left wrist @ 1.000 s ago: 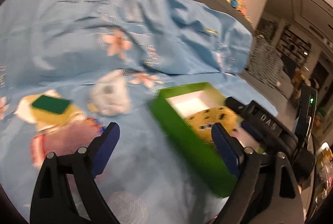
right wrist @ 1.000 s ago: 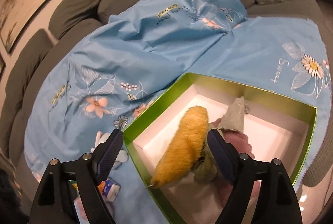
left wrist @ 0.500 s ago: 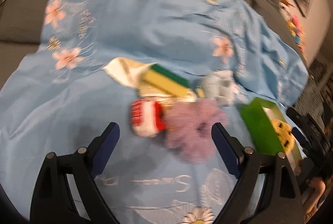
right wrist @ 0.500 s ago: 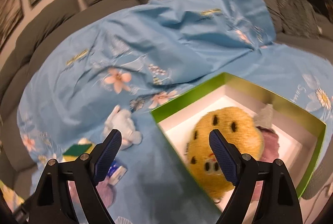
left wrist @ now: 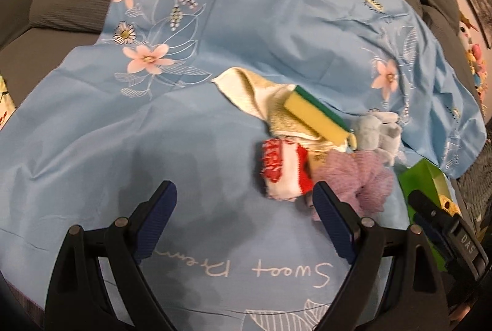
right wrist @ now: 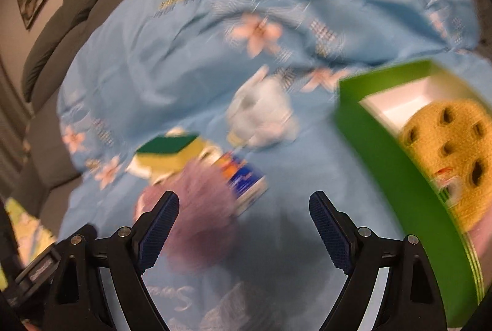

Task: Organize soft objects
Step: 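Move the right gripper back to the purple mesh bath puff, then grasp the purple mesh bath puff with the right gripper and lift it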

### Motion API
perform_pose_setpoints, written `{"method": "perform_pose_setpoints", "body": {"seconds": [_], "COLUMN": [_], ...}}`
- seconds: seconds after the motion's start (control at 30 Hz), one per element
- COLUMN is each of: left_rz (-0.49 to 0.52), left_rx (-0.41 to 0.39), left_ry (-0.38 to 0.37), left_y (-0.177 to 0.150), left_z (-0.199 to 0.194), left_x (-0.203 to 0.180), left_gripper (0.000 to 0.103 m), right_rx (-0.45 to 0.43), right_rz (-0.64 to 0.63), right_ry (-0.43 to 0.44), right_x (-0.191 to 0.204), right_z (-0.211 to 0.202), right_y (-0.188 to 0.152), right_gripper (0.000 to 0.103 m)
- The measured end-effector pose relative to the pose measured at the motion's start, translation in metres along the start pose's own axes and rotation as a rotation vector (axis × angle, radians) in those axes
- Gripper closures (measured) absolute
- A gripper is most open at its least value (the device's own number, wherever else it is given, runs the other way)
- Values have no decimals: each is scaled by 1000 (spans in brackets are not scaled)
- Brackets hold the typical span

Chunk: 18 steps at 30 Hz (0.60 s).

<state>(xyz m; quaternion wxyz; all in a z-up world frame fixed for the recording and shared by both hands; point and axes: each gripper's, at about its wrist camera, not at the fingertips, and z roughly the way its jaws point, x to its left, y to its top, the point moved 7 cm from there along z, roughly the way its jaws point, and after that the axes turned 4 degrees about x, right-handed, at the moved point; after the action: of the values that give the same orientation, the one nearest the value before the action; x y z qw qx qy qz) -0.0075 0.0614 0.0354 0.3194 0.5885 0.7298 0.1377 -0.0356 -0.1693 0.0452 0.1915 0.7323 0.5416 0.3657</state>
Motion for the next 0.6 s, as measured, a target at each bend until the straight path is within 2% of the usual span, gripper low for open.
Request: {"method": "perform_pose_setpoints", "body": {"seconds": [0.17,0.3,0.33,0.37,0.4,0.47,0.57,0.6], "left_rz": [-16,-6,-3,-1,-1,-4,-2,0], "left_rx": [26,31,29,28,28,27,27,27], "left_ry": [-10,11,19,22,23,17,19,22], "left_y": [-3,-4,-3,-3,-3,-3,-3,-3], "left_z": [3,4,4,4,4,2,2,2], "left_x": [3,3,4,4,4,5,5,5], "left_gripper": [14,14,14,14,14,14,14,14], "right_rx": [112,165,169,170,175,200,205,204], "right_rz": [9,15,18,22,24,21,15,0], "right_ry": [109,116,103,92,79,71,92,104], "right_x": [23,31,30,28,27,26,28,31], "right_z": [27,54,61,64,69,75,73,69], "right_y": [-17,-18,-17,-17,-18,-24,-29,-30], "right_gripper": [15,16,23,38,45,70,83,83]}}
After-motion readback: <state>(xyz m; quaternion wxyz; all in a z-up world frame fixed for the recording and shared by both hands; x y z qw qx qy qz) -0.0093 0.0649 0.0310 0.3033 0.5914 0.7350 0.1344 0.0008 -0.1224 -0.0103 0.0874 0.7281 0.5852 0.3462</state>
